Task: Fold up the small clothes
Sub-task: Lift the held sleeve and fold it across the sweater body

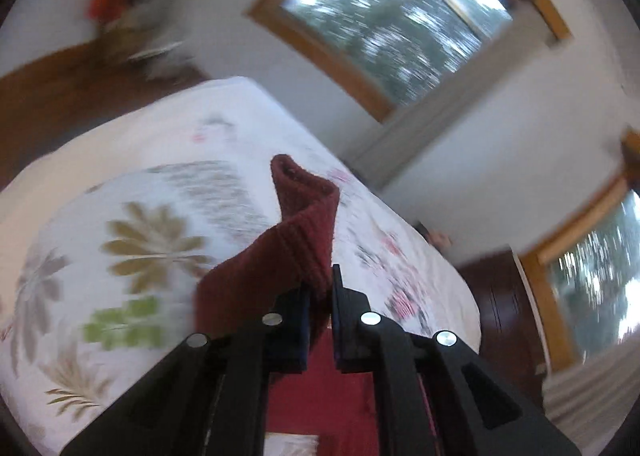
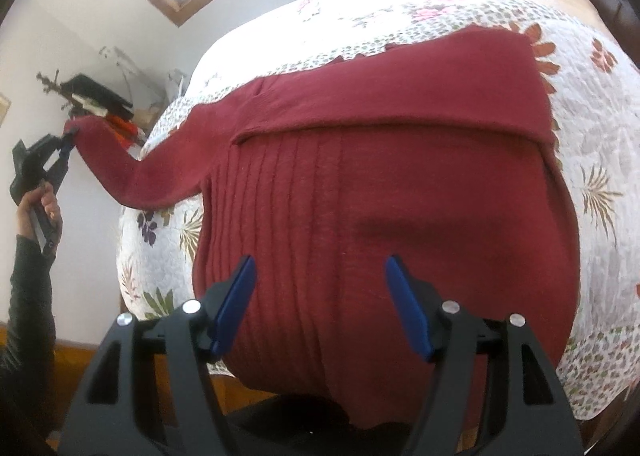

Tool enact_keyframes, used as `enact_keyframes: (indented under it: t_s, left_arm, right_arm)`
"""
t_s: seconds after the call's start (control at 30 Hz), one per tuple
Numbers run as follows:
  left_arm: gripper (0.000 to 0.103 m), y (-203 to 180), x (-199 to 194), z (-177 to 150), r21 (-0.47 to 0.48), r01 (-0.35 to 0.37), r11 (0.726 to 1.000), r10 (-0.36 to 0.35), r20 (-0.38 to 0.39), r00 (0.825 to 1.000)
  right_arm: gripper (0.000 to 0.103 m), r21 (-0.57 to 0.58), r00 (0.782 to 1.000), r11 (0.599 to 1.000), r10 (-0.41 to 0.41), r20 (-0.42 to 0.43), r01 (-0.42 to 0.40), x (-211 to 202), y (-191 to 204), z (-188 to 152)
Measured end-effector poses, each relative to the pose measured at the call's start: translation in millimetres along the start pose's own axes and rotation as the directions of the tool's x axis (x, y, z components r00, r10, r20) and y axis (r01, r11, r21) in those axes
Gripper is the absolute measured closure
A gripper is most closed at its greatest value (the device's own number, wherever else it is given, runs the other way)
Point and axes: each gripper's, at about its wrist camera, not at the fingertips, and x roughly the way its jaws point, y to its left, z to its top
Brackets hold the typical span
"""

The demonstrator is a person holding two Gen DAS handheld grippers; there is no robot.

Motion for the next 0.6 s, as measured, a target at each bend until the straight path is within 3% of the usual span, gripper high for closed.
enact_keyframes:
  t_s: [0.23,0.43,0.5,0.6]
  left_arm:
    - [0.095,-96.1,69.5,-59.6,0.163,0.089,0.983,-0.061,-0.165,0.984]
    - [0.095,-141.0,149.3,-143.3,0.244,0.144,0.959,-0.051,-0.354,0.934]
    - [0.095,-148.8,171.2,-168.3,0.267,0.15,0.952,-0.03,-0.407,0.913]
    - [0.095,-161.6,193.0,-202.4,0.3,0.154,0.942,0.004,-0.465,0.885]
  right_arm:
    - [0.036,0.073,0.999,0.997,0.01,0.032,-0.013,-17.0,-30.3,-2.1]
    - [0.036,0.106,0.998,0.994,-0.003,0.061,-0.004,-30.9,-51.0,3.4]
    - [0.036,0.125,0.997,0.991,0.032,0.065,-0.04,-33.5,-54.7,10.0]
    - [0.027,0.16,0.994,0.983,0.085,0.062,-0.094,-32.0,-58.7,26.1]
